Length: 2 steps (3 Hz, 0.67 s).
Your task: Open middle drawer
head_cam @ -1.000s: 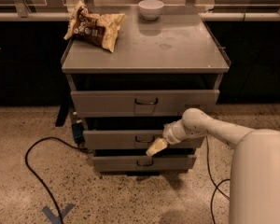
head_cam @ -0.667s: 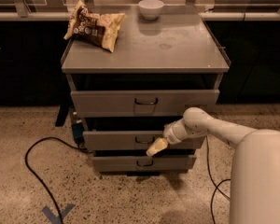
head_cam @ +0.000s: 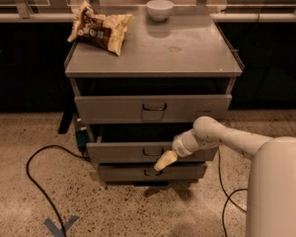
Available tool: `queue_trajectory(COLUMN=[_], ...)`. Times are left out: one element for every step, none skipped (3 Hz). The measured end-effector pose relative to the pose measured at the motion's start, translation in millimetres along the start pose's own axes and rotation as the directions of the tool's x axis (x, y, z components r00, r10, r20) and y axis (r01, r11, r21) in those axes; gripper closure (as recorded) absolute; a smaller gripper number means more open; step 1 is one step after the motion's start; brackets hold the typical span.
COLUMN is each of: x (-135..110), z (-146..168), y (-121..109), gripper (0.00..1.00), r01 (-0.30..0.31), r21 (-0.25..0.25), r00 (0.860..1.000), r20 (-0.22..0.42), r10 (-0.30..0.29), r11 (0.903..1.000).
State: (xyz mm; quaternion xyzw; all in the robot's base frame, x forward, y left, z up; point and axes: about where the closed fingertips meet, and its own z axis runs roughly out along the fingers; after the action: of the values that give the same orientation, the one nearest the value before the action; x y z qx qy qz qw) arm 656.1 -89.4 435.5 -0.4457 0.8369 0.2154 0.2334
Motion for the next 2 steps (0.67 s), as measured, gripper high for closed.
queue_trajectory(x=[8.3, 8.9], z=[-7.9, -6.9], y=[16.3, 17.0], gripper=[0.00, 0.00], r01=[-0.006, -0.007], r21=[-0.024, -0.026], r00=[1.000, 1.000], r20=[-0.019, -0.019], r10=[0.006, 0.006], r11=[0.9997, 0.9996])
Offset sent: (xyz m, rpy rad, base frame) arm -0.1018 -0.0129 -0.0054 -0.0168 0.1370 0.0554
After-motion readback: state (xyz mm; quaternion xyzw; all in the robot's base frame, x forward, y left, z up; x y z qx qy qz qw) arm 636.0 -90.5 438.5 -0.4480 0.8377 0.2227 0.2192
